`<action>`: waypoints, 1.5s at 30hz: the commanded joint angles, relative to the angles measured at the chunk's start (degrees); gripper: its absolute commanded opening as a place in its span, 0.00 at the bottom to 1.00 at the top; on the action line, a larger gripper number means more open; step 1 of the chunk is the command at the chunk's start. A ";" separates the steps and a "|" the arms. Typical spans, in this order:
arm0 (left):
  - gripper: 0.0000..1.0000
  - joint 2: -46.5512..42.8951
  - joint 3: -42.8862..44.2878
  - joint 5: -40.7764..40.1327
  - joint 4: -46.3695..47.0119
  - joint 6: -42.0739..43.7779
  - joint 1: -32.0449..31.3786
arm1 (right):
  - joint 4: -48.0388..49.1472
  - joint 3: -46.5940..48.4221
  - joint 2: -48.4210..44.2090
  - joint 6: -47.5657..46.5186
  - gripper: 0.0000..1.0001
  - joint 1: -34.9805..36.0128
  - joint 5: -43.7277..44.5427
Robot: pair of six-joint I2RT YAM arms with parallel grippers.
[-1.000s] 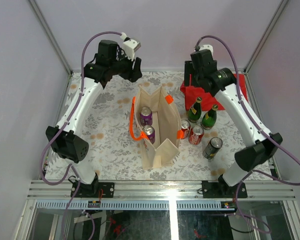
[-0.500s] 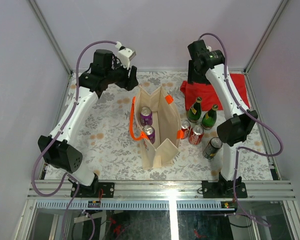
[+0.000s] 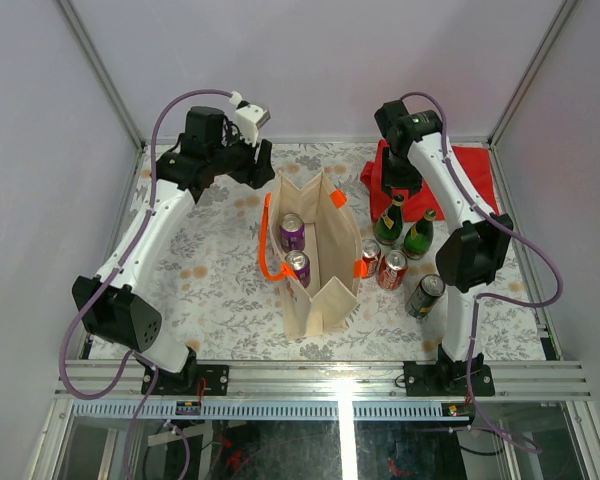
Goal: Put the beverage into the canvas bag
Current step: Pick up the drink from the center of the board.
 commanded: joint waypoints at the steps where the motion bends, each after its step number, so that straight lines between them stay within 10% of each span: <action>1: 0.60 -1.72 -0.76 1.06 3.16 0.53 0.13 | 0.14 -3.18 -3.80 -0.04 0.50 -0.43 -2.49; 16: 0.60 -2.35 -1.78 0.87 2.54 1.24 0.13 | 2.51 -5.92 -3.27 -0.22 0.45 -0.90 -6.27; 32: 0.60 -3.61 -3.08 0.64 2.37 1.33 0.17 | 3.04 -8.57 -4.70 -0.06 0.00 -0.96 -6.90; 45: 0.60 -5.76 -5.33 0.35 2.37 1.14 0.17 | 4.22 -1.94 -6.47 0.00 0.00 -1.00 -5.65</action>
